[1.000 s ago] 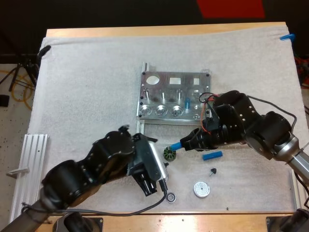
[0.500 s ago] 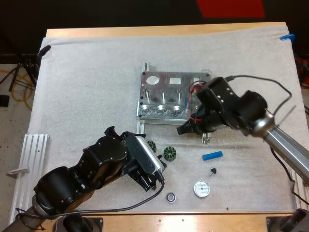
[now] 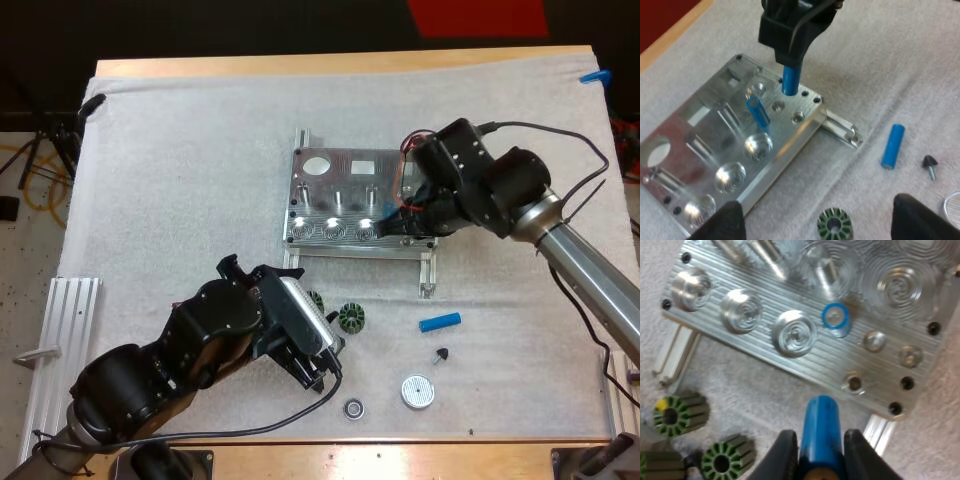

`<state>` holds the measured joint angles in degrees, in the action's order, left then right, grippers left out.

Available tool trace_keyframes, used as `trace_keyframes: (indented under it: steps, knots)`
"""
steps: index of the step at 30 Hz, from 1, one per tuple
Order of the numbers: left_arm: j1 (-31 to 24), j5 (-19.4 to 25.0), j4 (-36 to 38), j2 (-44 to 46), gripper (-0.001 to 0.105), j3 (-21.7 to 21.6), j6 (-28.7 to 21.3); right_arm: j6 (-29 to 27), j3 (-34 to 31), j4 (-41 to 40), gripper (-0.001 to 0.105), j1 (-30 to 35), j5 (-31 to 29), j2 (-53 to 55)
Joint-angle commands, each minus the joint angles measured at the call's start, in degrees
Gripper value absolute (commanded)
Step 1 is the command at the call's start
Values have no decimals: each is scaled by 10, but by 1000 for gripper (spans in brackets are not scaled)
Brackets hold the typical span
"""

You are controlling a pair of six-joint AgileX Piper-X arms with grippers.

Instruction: Load cells from left to right

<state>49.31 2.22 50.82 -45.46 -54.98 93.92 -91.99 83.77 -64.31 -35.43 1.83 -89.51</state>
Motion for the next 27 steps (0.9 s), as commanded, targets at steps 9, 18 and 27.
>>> trace_keyframes:
  steps: [9, 18, 27]
  knots:
    - [0, 11, -31, -16, 61, -2, -3, -25, 7, -3, 0, 1, -18, 3]
    - [0, 11, -37, -26, 61, -2, -3, -33, 7, 0, 0, 1, -21, 3]
    - [0, 36, -75, -62, 61, -2, -3, -33, 7, 6, 0, 1, -18, 3]
